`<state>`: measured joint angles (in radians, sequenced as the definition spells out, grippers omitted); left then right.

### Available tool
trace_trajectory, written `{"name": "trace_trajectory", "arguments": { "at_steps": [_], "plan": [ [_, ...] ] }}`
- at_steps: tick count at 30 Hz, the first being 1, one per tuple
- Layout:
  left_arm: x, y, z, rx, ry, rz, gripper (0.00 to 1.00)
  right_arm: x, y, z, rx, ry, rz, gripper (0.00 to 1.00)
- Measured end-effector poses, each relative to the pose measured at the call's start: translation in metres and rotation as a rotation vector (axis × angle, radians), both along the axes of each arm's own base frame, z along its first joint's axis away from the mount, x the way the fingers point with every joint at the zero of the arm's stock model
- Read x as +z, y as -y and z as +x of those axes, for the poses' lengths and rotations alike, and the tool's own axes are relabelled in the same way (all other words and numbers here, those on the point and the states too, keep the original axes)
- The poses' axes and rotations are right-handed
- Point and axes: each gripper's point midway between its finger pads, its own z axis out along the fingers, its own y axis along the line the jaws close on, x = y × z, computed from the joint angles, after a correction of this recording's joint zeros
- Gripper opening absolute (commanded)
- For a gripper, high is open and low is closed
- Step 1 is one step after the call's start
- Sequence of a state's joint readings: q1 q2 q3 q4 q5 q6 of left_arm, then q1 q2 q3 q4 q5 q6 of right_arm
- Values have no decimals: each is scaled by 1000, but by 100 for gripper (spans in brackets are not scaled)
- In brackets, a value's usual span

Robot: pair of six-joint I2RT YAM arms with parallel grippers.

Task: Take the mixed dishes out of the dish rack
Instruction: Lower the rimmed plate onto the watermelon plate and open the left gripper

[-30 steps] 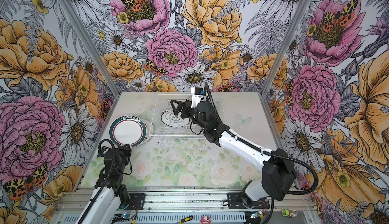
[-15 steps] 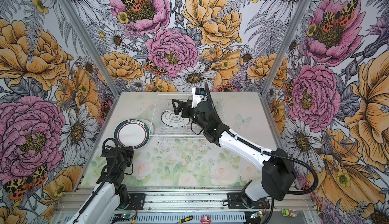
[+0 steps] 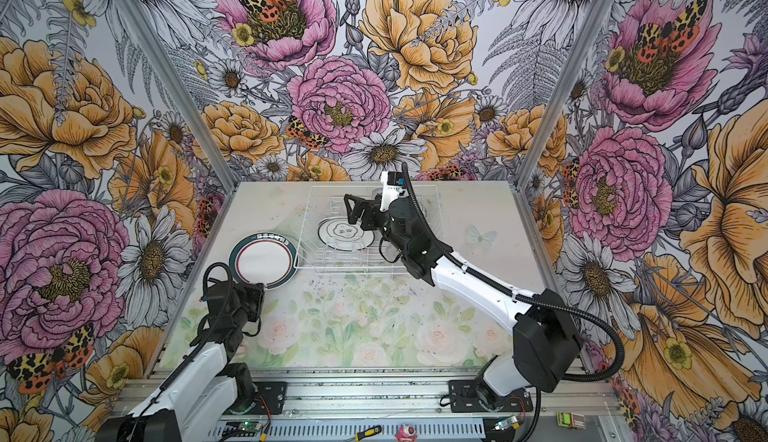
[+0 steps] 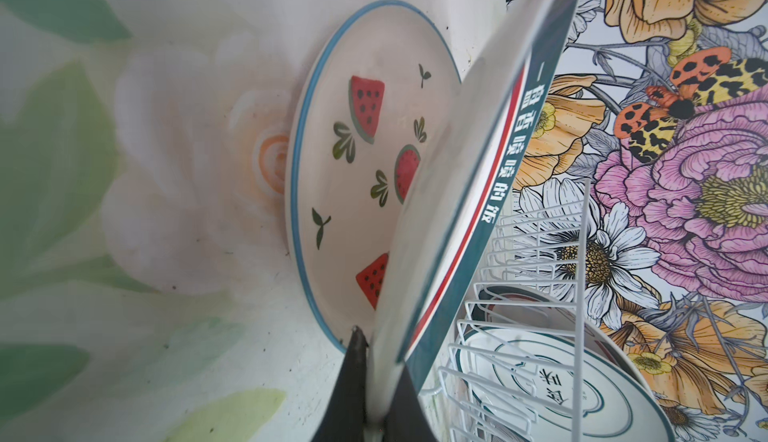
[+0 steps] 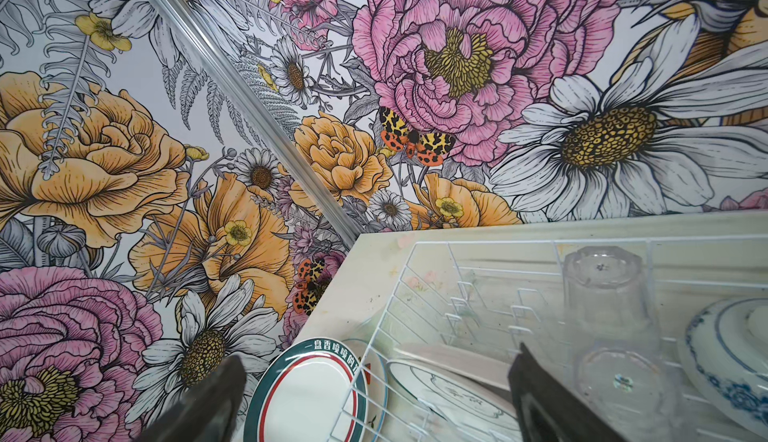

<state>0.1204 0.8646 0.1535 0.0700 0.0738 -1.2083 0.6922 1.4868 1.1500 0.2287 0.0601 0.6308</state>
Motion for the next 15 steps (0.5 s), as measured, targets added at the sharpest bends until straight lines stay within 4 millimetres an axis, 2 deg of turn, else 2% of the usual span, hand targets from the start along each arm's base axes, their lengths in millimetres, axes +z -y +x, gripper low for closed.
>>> {"name": "trace_trajectory", "arguments": {
  "at_steps": [4, 6, 10, 11, 15],
  "plan": [
    [-8, -1, 1, 2, -25, -43, 1, -1, 4, 4, -10, 4, -14, 99],
    [-9, 0, 4, -9, -24, -56, 45, -2, 6, 5, -12, 6, -21, 99],
    [-4, 3, 8, -26, -11, -77, 78, -2, 7, 6, -17, 6, -21, 99],
    [-1, 4, 10, -32, -4, -78, 97, -2, 7, 6, -17, 6, -21, 99],
    [13, 5, 18, -50, 28, -77, 99, -2, 8, 6, -20, 4, -21, 99]
  ]
}}
